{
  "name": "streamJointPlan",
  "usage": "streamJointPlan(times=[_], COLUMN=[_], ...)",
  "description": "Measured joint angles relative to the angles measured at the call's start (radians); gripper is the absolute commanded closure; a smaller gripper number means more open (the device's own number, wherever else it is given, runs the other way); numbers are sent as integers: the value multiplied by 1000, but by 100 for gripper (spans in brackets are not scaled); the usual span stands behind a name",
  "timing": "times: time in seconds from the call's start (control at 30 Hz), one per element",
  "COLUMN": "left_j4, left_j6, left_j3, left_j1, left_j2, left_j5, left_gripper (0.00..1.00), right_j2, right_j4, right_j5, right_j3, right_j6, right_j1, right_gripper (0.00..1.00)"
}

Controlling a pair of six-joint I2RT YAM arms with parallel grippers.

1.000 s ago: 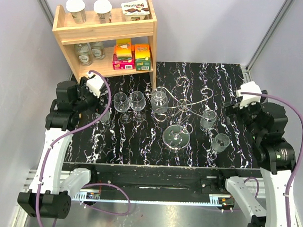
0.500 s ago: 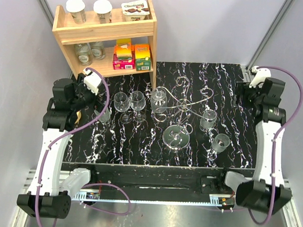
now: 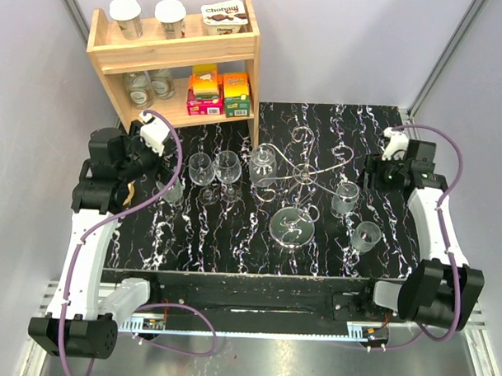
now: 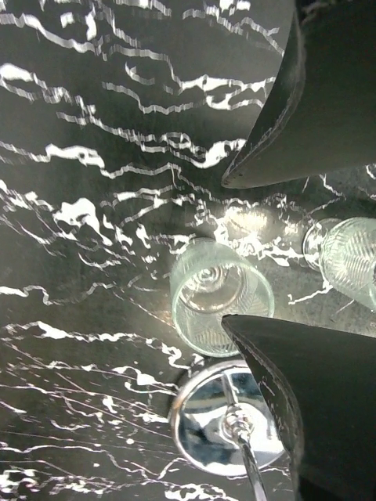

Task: Place the wine glass upside down on the wine glass rack
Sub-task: Pick up the wine glass at the center of the board, then turn the wine glass upside down at the wine rack.

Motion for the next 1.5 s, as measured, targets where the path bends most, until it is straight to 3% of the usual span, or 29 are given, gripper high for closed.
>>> streamJointPlan(times=[0.23, 0.43, 0.57, 0.87, 1.07, 1.23, 1.5], left_j4=[0, 0, 0, 0, 0, 16, 63], left_j6=[0, 0, 0, 0, -8, -45, -163], left_j3=[2, 2, 2, 2, 5, 33, 114], left_j1=[0, 0, 0, 0, 0, 0, 0], left_j2=[7, 7, 7, 7, 10, 27, 73], left_j5=[5, 6, 6, 29, 50, 80, 158], left_gripper=[1, 1, 1, 1, 1, 1, 1], right_j2=[116, 185, 206, 261, 218, 136, 132], right_j4=[27, 52, 65, 76, 51, 6, -2], right_j5=[55, 108, 127, 145, 221, 319, 412], right_j3=[-34, -34, -45, -52, -37, 104, 558], right_j6=[-16, -31, -37, -39, -43, -49, -30], right_j1=[111, 122, 127, 138, 139, 127, 115], right_gripper=[37, 47, 57, 91, 96, 98, 98])
